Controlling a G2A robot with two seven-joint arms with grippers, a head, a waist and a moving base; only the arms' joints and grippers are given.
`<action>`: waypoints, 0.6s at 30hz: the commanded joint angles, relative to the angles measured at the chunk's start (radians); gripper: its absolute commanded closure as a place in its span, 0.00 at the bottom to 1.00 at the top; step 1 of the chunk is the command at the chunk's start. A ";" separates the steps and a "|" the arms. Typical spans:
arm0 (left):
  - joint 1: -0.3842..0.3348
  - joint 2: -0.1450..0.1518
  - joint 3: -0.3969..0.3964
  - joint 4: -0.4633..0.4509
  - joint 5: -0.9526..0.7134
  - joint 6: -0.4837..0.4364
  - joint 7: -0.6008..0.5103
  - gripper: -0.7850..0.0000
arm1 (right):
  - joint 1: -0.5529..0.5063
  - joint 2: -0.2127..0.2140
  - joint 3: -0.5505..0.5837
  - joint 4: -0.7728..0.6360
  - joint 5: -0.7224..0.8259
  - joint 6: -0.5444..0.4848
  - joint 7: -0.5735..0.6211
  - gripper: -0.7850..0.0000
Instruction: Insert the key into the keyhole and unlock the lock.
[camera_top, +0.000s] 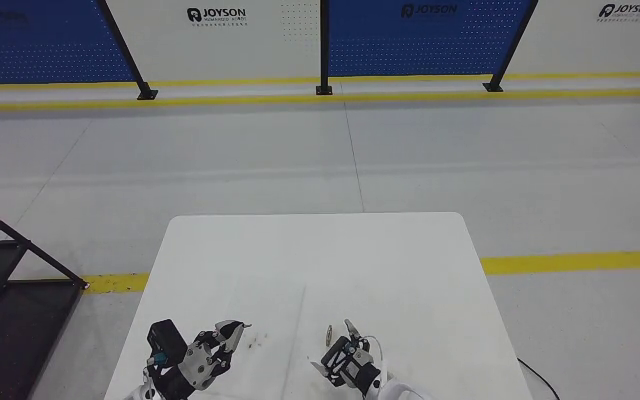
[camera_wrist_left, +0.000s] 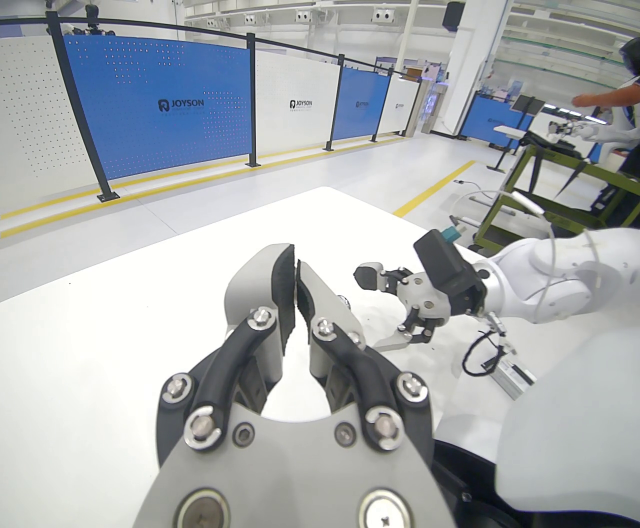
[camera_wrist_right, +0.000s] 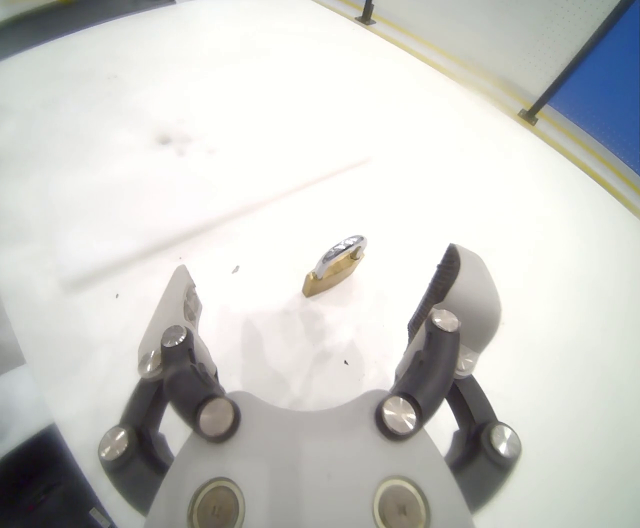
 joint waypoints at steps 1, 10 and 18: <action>0.000 0.000 0.000 0.000 0.000 0.000 0.000 1.00 | -0.003 -0.007 -0.022 0.003 -0.015 0.084 -0.011 0.00; 0.000 0.000 0.000 0.000 0.000 0.000 0.000 1.00 | 0.001 -0.021 -0.034 -0.016 0.063 0.157 0.073 0.00; 0.000 0.000 0.000 0.000 0.000 0.000 0.000 1.00 | 0.028 -0.030 -0.054 -0.014 0.084 0.170 0.186 0.00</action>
